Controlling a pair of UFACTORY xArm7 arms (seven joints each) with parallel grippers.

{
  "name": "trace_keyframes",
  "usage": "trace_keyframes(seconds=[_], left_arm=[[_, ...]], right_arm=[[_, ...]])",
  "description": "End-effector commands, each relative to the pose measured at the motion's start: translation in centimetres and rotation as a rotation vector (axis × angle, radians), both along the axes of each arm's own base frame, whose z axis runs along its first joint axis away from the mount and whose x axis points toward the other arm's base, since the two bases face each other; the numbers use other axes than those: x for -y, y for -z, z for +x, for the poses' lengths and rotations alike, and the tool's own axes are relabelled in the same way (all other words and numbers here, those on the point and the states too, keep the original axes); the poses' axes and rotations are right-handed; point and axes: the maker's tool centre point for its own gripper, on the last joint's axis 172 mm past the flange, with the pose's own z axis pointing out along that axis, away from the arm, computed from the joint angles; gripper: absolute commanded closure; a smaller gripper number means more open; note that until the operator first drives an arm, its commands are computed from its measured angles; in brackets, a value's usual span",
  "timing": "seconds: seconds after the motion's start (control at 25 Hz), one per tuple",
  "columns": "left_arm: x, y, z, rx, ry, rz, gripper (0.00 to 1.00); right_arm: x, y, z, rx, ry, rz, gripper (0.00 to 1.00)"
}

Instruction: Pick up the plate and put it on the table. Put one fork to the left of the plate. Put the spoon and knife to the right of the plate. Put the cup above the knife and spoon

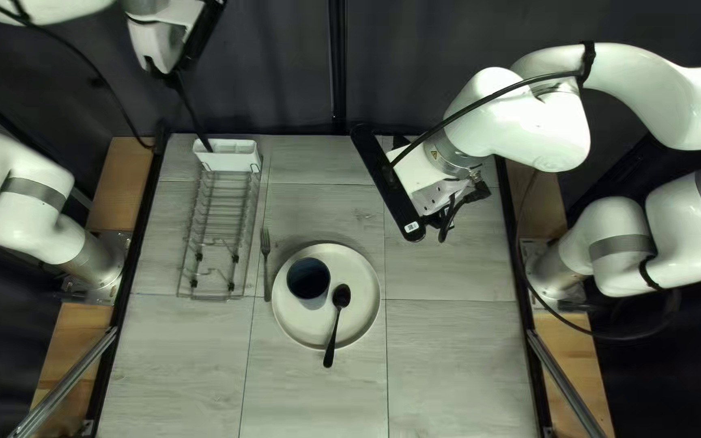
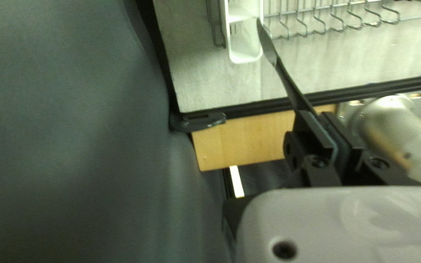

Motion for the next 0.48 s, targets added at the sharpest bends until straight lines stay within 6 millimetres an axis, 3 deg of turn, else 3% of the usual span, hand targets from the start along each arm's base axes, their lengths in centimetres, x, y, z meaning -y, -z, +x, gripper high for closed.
trace_keyframes(seconds=[0.04, 0.24, 0.48], left_arm=[[3.8, -2.8, 2.6, 0.037, 0.018, 0.028, 1.00], [8.0, -4.2, 6.4, 0.058, 0.097, -0.034, 1.00], [8.1, -4.3, 6.5, 0.060, 0.108, -0.032, 1.00]], right_arm=[[0.0, 0.0, 0.0, 0.000, 0.000, 0.000, 0.00], [0.0, 0.0, 0.0, 0.000, 0.000, 0.000, 0.00], [0.0, 0.0, 0.0, 0.000, 0.000, 0.000, 0.00]])
